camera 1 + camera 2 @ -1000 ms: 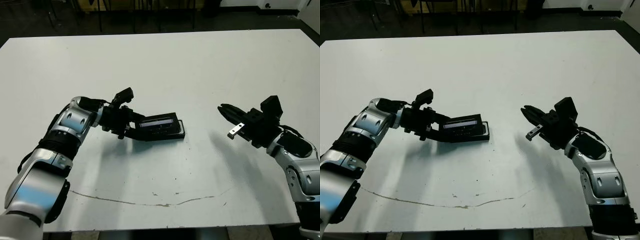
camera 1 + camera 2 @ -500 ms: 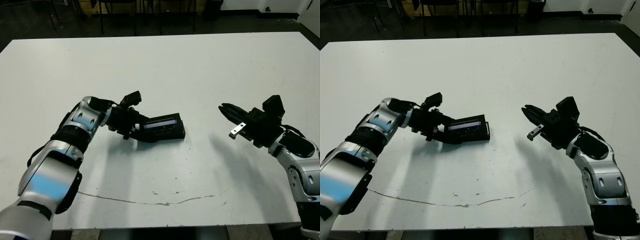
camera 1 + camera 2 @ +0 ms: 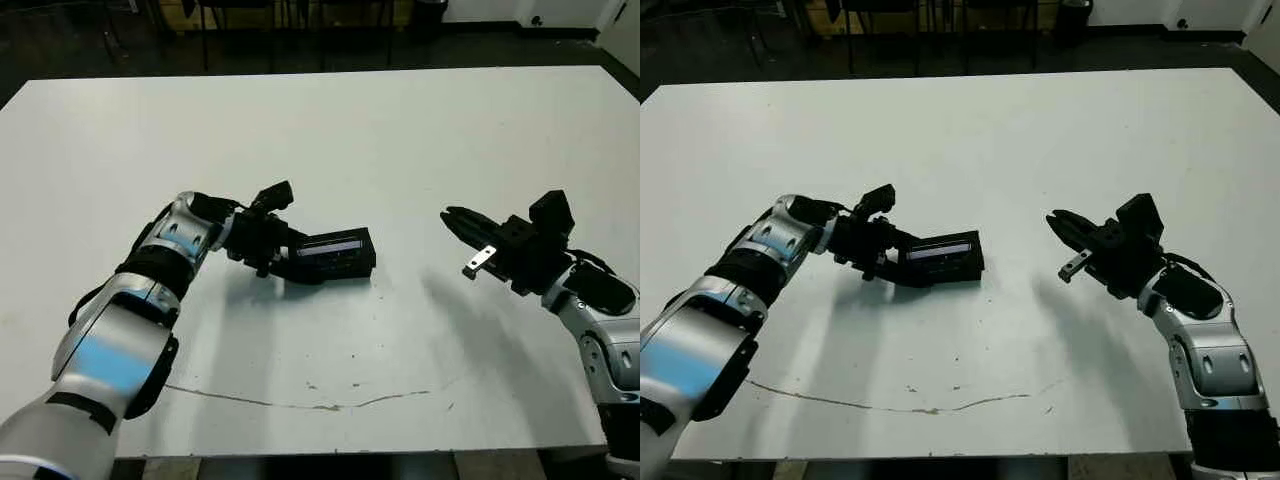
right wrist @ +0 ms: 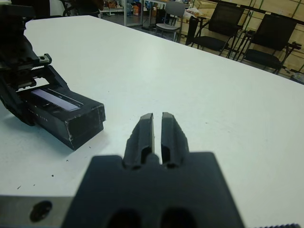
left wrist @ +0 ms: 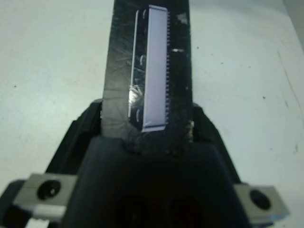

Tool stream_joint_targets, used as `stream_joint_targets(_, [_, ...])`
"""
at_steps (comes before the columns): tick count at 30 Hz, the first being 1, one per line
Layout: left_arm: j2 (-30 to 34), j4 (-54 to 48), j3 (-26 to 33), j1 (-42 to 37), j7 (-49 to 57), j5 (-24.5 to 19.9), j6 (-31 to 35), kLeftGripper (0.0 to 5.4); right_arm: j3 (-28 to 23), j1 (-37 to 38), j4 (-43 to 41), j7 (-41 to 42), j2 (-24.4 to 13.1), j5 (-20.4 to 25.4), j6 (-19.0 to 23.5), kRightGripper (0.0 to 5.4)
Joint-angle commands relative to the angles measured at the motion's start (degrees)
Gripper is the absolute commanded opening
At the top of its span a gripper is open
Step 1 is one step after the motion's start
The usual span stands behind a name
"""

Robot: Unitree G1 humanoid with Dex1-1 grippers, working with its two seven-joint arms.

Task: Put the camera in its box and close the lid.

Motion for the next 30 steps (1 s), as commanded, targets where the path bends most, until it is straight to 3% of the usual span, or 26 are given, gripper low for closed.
stream_joint_targets(1, [-6.2, 2.7, -2.6, 3.8, -0.6, 3.2, 0.9, 2.79, 0.0, 1.2, -0.1, 0.1, -0.8, -0.8, -0.2, 0.00])
stream_joint_targets(4, [-7.7, 3.0, -3.2, 3.7, -0.2, 4.2, -0.3, 2.79, -0.1, 1.3, -0.8, -0.4, -0.7, -0.3, 1.5, 0.00])
stream_joint_targets(11, [-8.4, 3.7, -4.3, 3.2, -0.8, 6.7, 0.4, 2.79, 0.1, 1.8, -1.5, -0.9, -0.8, -1.1, 0.9, 0.00])
stream_joint_targets(19, [-4.1, 3.3, -4.8, 3.9, -2.5, 8.4, 2.1, 2.79, 0.1, 1.4, -0.7, -0.4, -0.4, -0.4, 0.9, 0.00])
stream_joint_targets(22, [-1.9, 1.4, -5.8, 5.2, -0.2, 10.0, -0.9, 2.79, 0.2, 1.3, -0.3, -0.2, -0.1, 0.0, 0.7, 0.00])
stream_joint_targets(26, [0.8, -0.1, -5.9, 7.5, 2.6, 10.3, -7.9, 3.50, 0.4, 1.1, 0.1, 0.0, -0.1, -0.1, 0.4, 0.00])
stream_joint_targets(30, [1.9, 0.5, -5.7, 8.4, 3.4, 10.2, -8.6, 4.21, 0.6, 1.2, 0.0, -0.2, -0.2, -0.9, -0.4, 0.00])
